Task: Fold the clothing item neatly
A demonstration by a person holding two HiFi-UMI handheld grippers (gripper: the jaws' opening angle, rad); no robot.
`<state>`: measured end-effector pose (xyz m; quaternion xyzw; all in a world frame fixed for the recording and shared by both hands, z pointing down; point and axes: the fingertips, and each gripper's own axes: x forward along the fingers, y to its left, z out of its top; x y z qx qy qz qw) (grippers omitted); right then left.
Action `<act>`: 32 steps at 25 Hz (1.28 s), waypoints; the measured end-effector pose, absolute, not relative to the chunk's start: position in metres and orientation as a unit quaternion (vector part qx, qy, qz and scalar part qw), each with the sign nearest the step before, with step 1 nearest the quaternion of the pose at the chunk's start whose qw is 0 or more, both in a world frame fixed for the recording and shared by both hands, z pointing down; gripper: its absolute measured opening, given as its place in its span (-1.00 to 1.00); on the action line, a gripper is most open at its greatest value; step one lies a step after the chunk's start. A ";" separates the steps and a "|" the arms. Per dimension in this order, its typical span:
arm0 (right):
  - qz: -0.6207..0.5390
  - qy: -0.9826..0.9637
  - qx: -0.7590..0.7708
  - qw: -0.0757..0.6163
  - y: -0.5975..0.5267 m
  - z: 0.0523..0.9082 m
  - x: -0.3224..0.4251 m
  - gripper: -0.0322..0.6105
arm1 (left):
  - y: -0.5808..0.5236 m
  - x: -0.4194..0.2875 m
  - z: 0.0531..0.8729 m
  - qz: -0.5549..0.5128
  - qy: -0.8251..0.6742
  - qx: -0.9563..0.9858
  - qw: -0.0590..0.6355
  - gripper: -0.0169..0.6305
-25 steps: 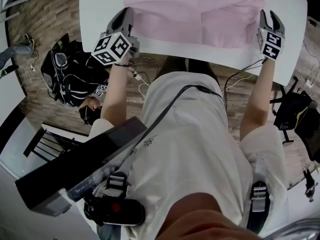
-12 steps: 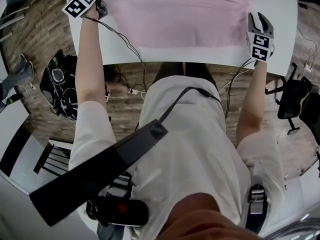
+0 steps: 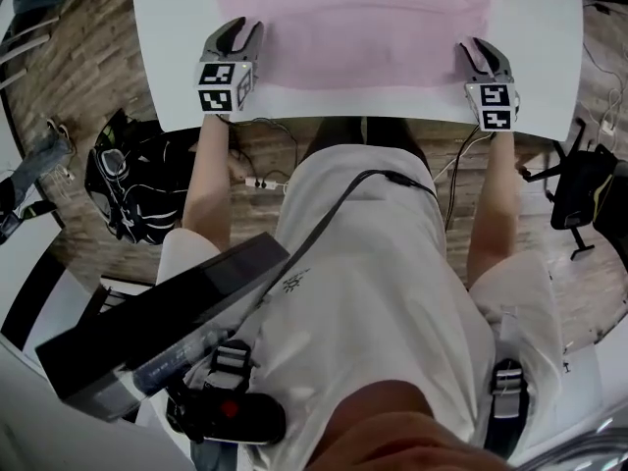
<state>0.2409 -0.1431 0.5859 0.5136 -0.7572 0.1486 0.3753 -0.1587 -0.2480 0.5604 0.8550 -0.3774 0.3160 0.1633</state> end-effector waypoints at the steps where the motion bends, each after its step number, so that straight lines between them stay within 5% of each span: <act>1: 0.146 -0.760 0.502 0.386 -0.149 0.598 0.226 -0.51 | -0.233 -0.145 0.581 0.325 -0.348 0.866 0.153 -0.56; 7: 0.152 -0.750 0.504 0.400 -0.129 0.603 0.210 -0.78 | -0.149 -0.094 0.606 0.345 -0.290 0.884 0.121 -0.57; 32: 0.184 -0.745 0.527 0.365 -0.048 0.601 0.241 -0.78 | -0.081 -0.110 0.595 0.353 -0.286 0.882 0.129 -0.56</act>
